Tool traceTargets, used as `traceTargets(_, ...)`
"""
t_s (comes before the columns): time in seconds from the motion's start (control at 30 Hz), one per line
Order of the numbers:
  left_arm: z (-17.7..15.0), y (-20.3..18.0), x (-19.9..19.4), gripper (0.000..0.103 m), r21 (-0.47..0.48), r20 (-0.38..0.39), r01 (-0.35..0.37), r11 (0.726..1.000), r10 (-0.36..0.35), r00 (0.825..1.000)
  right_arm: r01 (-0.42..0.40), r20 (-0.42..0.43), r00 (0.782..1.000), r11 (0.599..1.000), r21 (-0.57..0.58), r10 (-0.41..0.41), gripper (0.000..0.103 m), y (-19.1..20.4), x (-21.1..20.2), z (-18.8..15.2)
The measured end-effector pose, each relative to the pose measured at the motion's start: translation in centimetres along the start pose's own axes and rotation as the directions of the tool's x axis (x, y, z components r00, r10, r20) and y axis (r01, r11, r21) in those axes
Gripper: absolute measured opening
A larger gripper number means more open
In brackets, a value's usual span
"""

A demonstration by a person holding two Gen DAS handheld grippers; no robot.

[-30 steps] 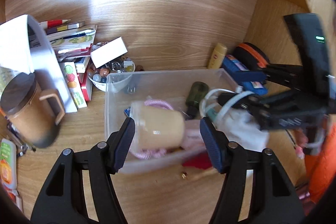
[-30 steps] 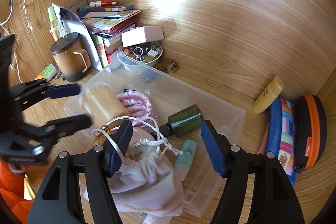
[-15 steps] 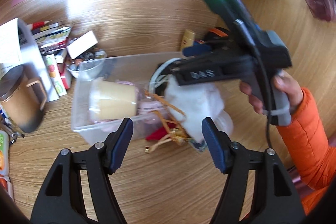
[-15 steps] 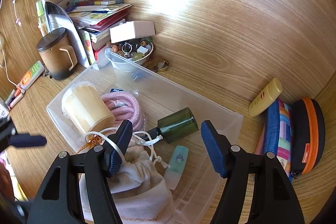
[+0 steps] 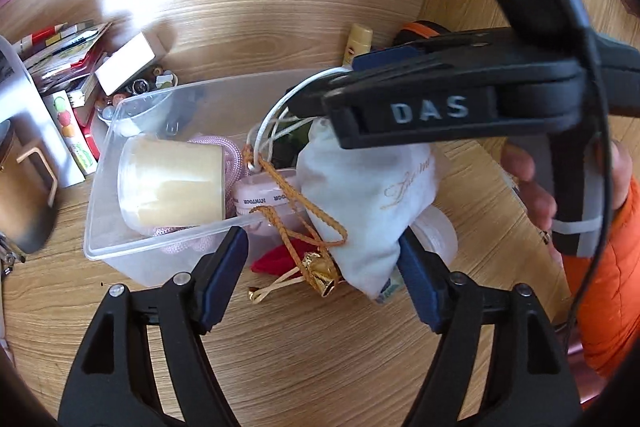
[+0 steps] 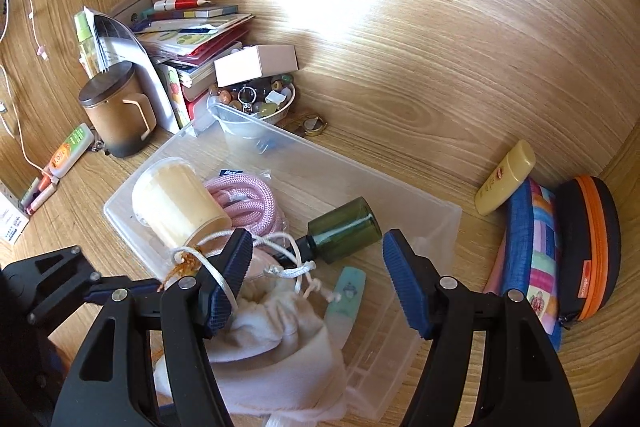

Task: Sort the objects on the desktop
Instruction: 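Withdraw both grippers up and out of the clear box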

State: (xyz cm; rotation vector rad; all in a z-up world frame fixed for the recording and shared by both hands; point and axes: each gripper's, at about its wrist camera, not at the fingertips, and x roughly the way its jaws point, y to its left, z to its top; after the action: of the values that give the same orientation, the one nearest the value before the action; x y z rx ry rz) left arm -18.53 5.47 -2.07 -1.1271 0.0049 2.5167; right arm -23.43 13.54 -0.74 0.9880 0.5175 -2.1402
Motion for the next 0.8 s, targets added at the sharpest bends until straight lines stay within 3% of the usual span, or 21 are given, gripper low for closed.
traceTargets(0.33,2.0,1.7,-0.6,0.074,-0.047,0.057,-0.048,0.998,0.051,0.997,-0.008,0.027,1.000,1.000,-0.020,0.009,0.064,0.3,-1.9,-1.0)
traceTargets(0.47,3.3,2.6,0.0,0.074,-0.063,0.062,-0.045,0.997,0.049,0.997,0.037,0.047,0.998,0.999,-0.031,-0.035,0.064,0.5,-2.7,-1.4)
traceTargets(0.57,4.0,2.4,0.6,0.074,-0.040,0.070,-0.126,0.991,0.128,0.989,-0.004,0.042,0.999,1.000,-0.014,0.004,0.064,0.0,-3.1,-1.9)
traceTargets(0.8,4.9,2.8,1.6,0.074,-0.023,0.063,-0.169,0.985,0.170,0.983,0.016,0.052,0.999,1.000,-0.016,-0.015,0.065,-0.1,-4.2,-3.5)
